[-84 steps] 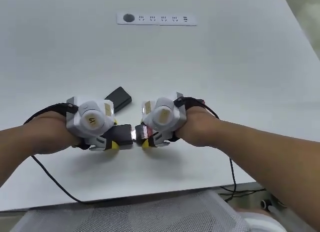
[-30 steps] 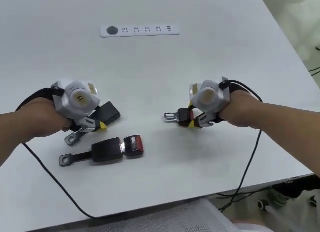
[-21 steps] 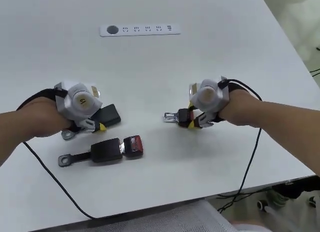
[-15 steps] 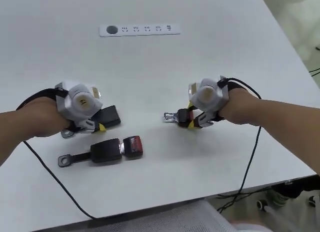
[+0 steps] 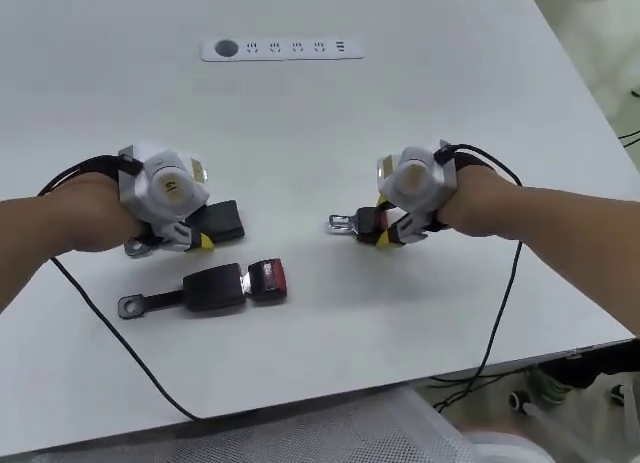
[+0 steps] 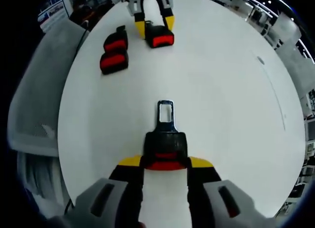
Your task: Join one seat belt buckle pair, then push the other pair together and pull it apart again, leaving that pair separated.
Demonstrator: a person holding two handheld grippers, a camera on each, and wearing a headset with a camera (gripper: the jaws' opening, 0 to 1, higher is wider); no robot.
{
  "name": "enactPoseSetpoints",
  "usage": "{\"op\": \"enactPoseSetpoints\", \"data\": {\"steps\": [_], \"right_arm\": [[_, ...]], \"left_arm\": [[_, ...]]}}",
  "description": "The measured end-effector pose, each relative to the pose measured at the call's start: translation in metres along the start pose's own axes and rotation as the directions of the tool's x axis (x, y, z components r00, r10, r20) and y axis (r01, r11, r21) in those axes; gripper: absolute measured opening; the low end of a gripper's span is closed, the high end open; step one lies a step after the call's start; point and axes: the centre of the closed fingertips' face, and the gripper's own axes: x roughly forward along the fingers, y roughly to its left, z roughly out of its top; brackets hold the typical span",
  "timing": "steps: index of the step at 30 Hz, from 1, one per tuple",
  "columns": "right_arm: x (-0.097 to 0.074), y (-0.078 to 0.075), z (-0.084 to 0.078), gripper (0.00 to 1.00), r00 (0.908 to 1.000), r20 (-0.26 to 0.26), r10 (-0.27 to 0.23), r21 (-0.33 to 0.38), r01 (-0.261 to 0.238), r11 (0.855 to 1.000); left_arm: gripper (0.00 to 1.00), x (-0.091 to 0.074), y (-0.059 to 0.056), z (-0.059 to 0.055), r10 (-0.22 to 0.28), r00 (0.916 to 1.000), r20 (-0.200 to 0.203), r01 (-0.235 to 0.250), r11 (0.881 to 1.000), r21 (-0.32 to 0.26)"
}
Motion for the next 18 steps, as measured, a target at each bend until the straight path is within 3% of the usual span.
{"op": "enactPoseSetpoints", "data": {"steps": [6,18], "right_arm": [[-0.001,0.003,0.008,0.35,0.9998,0.018,-0.004,0.013,0.003,1.0],[0.013,0.009,0.059,0.35,0.9976,0.068,0.011,-0.043,-0.008,0.999]], "left_arm": [[0.34,0.001,0.0,0.0,-0.006,0.9999,-0.011,0.006,1.0,0.013],[0.34,0.002,-0.001,0.0,-0.016,0.9997,-0.016,0.016,1.0,0.015]]}}
